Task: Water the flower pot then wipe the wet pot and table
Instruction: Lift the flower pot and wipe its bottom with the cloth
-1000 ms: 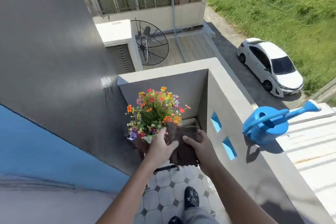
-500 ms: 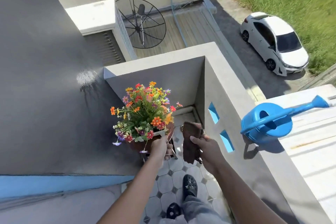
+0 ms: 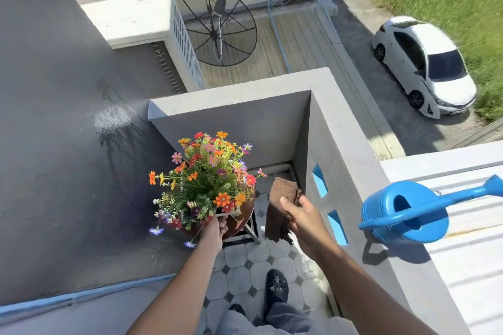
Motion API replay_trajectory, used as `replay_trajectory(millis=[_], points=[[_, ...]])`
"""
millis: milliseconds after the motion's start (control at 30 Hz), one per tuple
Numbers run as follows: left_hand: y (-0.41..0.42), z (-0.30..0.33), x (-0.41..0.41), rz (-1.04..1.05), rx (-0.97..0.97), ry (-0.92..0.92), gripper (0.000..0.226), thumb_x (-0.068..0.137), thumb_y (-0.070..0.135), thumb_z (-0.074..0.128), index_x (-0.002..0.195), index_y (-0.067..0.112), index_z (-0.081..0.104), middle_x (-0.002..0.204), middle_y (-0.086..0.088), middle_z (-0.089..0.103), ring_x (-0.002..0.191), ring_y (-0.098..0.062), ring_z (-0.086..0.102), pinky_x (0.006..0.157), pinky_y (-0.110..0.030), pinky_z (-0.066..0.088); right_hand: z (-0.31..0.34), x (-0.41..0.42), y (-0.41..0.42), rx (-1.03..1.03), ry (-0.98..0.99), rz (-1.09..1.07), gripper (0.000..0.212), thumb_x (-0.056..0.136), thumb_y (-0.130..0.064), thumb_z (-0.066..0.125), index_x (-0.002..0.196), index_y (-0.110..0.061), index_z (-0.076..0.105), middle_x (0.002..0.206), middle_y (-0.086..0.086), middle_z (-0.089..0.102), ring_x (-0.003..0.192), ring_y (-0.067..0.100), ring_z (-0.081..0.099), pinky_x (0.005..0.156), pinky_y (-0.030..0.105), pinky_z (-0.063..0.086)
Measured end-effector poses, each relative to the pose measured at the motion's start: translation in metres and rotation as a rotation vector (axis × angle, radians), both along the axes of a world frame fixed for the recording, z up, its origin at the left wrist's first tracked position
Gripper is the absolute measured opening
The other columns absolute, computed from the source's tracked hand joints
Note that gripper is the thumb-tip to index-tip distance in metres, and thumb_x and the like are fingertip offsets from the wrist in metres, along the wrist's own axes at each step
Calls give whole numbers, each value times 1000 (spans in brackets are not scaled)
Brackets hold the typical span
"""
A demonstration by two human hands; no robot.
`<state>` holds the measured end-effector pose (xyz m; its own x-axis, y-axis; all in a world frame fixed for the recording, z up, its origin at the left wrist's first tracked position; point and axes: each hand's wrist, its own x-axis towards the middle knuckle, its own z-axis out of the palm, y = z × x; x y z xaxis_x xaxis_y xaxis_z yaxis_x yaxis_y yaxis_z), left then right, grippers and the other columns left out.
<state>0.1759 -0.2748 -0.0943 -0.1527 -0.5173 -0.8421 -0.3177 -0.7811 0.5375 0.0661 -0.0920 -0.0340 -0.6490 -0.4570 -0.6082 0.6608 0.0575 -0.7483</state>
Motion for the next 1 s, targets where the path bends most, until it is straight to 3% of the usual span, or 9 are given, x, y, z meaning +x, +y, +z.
replay_trajectory(millis=[67, 167, 300, 400, 533, 700, 833, 933, 1000], points=[[-2, 0, 0, -1, 6, -10, 33, 99, 5, 34, 76, 16, 54, 70, -4, 52, 46, -7, 34, 28, -11, 19, 0, -3, -4, 15, 36, 17, 16, 94, -18, 64, 110, -18, 67, 107, 1, 76, 102, 17, 71, 86, 31, 53], [-3, -2, 3, 23, 18, 7, 24, 102, 9, 32, 91, 11, 52, 70, -7, 55, 29, -1, 39, 26, -10, 24, -1, -3, -12, 39, 62, 31, 20, 93, -23, 65, 113, -18, 66, 108, 4, 75, 107, 24, 69, 89, 35, 53], [-13, 13, 4, 26, -27, 12, 30, 101, 8, 33, 76, 12, 49, 62, -5, 57, 46, -9, 39, 29, -10, 25, -2, 0, -21, 28, 110, 49, 32, 89, -30, 69, 118, -18, 65, 115, 6, 73, 114, 27, 65, 99, 45, 51], [-27, 29, 10, 1, -69, 51, 28, 96, 4, 38, 73, 14, 49, 40, 4, 51, 29, -1, 35, 31, -13, 21, 1, 5, -26, -8, 112, 6, 48, 88, -29, 72, 130, -10, 56, 124, 11, 68, 114, 26, 66, 100, 47, 51], [-37, 60, 24, -4, -67, 97, 25, 98, 5, 39, 75, 10, 48, 41, -2, 51, 24, -3, 36, 29, -14, 26, 14, 9, -36, 50, 235, -84, 71, 81, -41, 77, 139, -10, 50, 136, 1, 59, 125, 18, 55, 108, 45, 44], [-51, 110, 40, -27, -33, 239, 26, 99, 3, 37, 76, 6, 48, 69, -17, 52, 34, -8, 42, 30, -15, 29, 51, 0, -60, 86, 515, -109, 17, 88, -22, 72, 105, -23, 70, 101, -8, 76, 96, 7, 70, 89, 29, 55], [-57, 156, 47, -113, -13, 340, 29, 102, 13, 35, 77, 6, 50, 48, -10, 61, 31, -5, 51, 29, -13, 35, 82, -17, -93, 76, 651, -120, 23, 88, -21, 71, 110, -14, 72, 100, -3, 75, 95, 12, 71, 88, 36, 57], [-60, 179, 45, -240, 3, 342, 30, 98, 14, 42, 75, 0, 55, 52, -15, 67, 34, -7, 58, 29, -14, 40, 96, -19, -114, 120, 790, -78, 5, 87, -14, 67, 92, -16, 69, 91, 3, 68, 81, 12, 64, 76, 35, 50], [-62, 189, 43, -261, -10, 381, 28, 98, 11, 44, 75, 0, 57, 60, -19, 70, 38, -9, 62, 31, -16, 44, 106, -13, -120, 98, 784, -92, 9, 89, -20, 67, 86, -27, 62, 95, 4, 67, 85, 12, 62, 78, 35, 47]])
